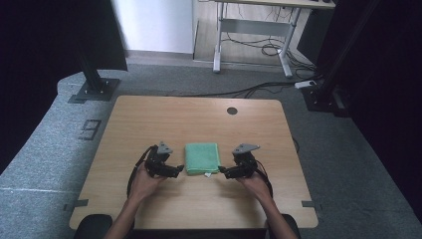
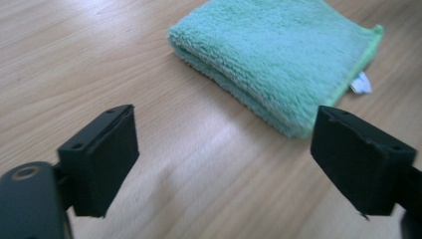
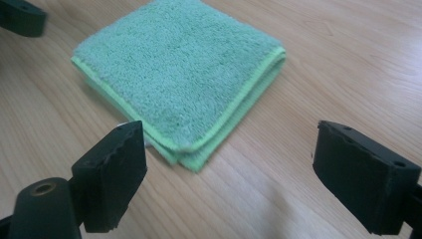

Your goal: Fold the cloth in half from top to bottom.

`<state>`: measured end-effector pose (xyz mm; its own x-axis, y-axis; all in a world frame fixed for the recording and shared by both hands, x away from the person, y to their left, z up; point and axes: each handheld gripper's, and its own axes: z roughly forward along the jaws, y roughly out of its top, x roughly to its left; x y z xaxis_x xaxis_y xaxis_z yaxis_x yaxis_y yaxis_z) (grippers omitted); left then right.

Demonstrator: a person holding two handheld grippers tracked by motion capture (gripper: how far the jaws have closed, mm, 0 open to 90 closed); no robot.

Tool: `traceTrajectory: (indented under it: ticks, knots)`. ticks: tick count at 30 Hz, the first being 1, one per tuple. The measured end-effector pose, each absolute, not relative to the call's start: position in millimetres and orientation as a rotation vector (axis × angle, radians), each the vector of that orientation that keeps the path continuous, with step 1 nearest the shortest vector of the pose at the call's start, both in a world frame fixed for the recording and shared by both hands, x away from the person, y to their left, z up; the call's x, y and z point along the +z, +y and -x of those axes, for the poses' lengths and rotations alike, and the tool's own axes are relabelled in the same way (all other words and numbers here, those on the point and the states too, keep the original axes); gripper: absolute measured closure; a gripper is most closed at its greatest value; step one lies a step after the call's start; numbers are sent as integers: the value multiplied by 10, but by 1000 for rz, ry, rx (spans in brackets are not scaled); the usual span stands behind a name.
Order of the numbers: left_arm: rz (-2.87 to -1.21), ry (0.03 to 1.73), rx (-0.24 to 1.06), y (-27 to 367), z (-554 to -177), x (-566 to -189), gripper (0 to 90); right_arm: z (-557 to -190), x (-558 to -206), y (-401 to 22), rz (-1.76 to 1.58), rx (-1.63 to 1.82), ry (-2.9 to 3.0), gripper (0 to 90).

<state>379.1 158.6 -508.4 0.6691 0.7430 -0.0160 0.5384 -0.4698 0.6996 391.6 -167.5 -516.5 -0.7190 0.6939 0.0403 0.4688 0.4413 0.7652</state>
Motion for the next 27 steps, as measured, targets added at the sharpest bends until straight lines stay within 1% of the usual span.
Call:
traceTrajectory:
  ticks: [2, 5, 8, 10, 19, 27]
  knots:
    - [-2187, 978, 377, 1634, -3732, -5073, 83, -3880, -5147, -1730, -1010, 1147, 2405, 98]
    - [-2186, 976, 373, 1713, -3649, -5077, 40, -3833, -5138, -1804, -1020, 1114, 2392, 15]
    - [-2192, 979, 385, 1796, -3576, -5091, 1, -3791, -5133, -1878, -1029, 1113, 2383, 12]
    - [-2189, 983, 390, 1853, -3527, -5109, 0, -3758, -5134, -1925, -1038, 1114, 2372, 0]
    - [-2202, 1019, 411, 2056, -3356, -5288, 0, -3607, -5250, -2119, -1071, 1082, 2358, 0]
    - [-2226, 1050, 392, 2092, -3333, -5459, 0, -3556, -5444, -2230, -1127, 1036, 2357, 0]
